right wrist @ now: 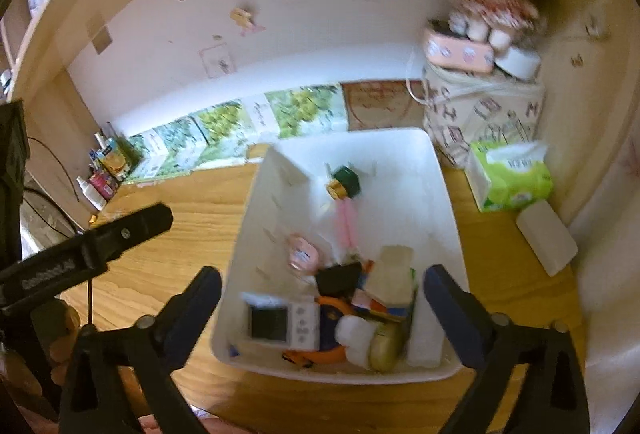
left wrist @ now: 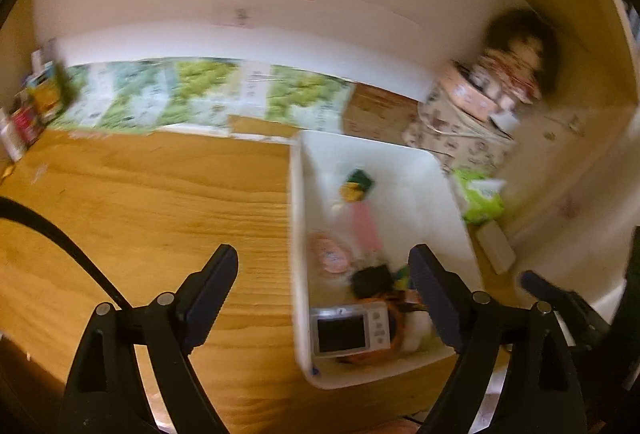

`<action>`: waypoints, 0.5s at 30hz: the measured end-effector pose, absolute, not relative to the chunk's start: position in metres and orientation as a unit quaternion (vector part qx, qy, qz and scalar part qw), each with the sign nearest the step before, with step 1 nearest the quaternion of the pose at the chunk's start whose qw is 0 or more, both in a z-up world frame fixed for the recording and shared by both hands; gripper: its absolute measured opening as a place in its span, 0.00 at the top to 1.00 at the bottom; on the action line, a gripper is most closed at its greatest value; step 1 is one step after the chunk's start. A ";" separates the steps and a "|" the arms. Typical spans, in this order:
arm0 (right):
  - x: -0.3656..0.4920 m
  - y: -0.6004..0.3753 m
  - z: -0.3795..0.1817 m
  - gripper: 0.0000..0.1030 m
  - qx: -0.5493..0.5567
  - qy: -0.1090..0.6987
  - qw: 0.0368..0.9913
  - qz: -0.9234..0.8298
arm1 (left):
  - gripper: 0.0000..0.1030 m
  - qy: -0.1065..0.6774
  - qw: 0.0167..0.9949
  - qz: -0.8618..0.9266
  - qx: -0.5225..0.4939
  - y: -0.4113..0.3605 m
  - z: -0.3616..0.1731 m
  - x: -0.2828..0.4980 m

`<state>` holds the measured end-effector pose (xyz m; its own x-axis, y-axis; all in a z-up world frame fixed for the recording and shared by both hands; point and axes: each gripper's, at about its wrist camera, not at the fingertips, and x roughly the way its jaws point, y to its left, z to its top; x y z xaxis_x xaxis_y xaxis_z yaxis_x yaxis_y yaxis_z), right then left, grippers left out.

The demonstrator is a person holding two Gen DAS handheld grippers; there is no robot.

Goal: Organize rigid objects

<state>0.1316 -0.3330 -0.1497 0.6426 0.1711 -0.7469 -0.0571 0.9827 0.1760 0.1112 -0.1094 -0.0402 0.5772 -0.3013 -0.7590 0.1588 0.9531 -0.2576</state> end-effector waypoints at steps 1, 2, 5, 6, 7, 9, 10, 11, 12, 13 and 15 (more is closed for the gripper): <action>0.132 -0.329 -0.148 0.01 0.065 0.414 0.905 0.066 | 0.13 0.440 0.888 -0.112 -0.080 -0.101 -0.040 0.109; 0.131 -0.322 -0.146 0.01 0.062 0.412 0.906 0.071 | 0.13 0.438 0.890 -0.098 -0.080 -0.094 -0.039 0.107; 0.129 -0.304 -0.143 0.01 0.059 0.412 0.905 0.085 | 0.14 0.442 0.891 -0.070 -0.080 -0.075 -0.039 0.101; 0.127 -0.298 -0.143 0.01 0.059 0.414 0.904 0.090 | 0.14 0.445 0.890 -0.065 -0.081 -0.069 -0.040 0.099; 0.124 -0.291 -0.143 0.01 0.060 0.417 0.902 0.093 | 0.14 0.449 0.888 -0.058 -0.084 -0.062 -0.040 0.094; 0.120 -0.280 -0.142 0.01 0.057 0.426 0.898 0.096 | 0.14 0.456 0.884 -0.053 -0.089 -0.052 -0.041 0.086; 0.116 -0.275 -0.141 0.01 0.056 0.429 0.896 0.100 | 0.14 0.458 0.883 -0.054 -0.090 -0.047 -0.040 0.082; 0.113 -0.272 -0.140 0.01 0.057 0.429 0.895 0.104 | 0.14 0.459 0.882 -0.055 -0.090 -0.044 -0.040 0.078; 0.108 -0.267 -0.137 0.01 0.056 0.428 0.895 0.110 | 0.14 0.457 0.883 -0.054 -0.089 -0.041 -0.038 0.074; 0.104 -0.262 -0.135 0.01 0.054 0.427 0.896 0.111 | 0.14 0.455 0.884 -0.053 -0.088 -0.039 -0.036 0.071; 0.096 -0.256 -0.132 0.01 0.045 0.422 0.899 0.108 | 0.14 0.449 0.888 -0.052 -0.087 -0.036 -0.032 0.064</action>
